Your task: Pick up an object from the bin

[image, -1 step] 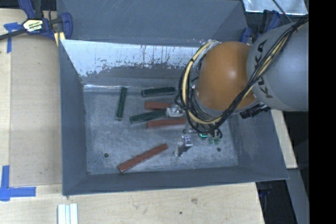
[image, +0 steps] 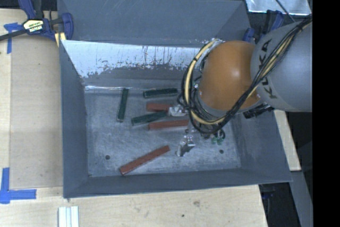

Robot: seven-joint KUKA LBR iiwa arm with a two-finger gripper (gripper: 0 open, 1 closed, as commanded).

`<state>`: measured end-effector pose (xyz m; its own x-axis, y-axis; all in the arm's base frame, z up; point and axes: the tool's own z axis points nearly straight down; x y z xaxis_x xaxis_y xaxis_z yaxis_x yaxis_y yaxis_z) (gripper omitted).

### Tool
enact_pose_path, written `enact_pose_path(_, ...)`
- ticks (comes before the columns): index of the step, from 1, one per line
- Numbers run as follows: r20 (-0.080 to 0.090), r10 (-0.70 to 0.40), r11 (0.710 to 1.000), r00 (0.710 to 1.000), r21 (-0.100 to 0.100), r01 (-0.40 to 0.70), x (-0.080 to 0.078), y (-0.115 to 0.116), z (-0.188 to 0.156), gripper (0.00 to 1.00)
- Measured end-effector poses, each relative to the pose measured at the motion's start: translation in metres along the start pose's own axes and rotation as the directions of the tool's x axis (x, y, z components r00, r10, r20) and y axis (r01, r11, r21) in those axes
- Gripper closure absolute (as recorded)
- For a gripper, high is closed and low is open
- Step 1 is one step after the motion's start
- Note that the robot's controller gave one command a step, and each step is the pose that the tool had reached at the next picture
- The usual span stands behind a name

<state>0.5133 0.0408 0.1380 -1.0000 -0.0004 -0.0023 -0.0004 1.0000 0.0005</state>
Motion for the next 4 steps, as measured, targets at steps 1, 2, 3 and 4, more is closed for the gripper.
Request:
enact_pose_path(1,0.006,-0.227,0.974,0.974,0.003,0.227,0.009,0.044,0.037,0.00)
enact_pose_path(2,-0.001,-0.281,0.960,0.960,-0.002,0.281,-0.031,0.039,0.024,0.00)
enact_pose_path(3,0.000,-0.137,0.991,0.991,0.000,0.137,-0.022,0.052,0.028,0.00)
enact_pose_path(4,0.000,-0.501,0.866,0.866,0.000,0.501,0.002,0.073,0.051,0.00)
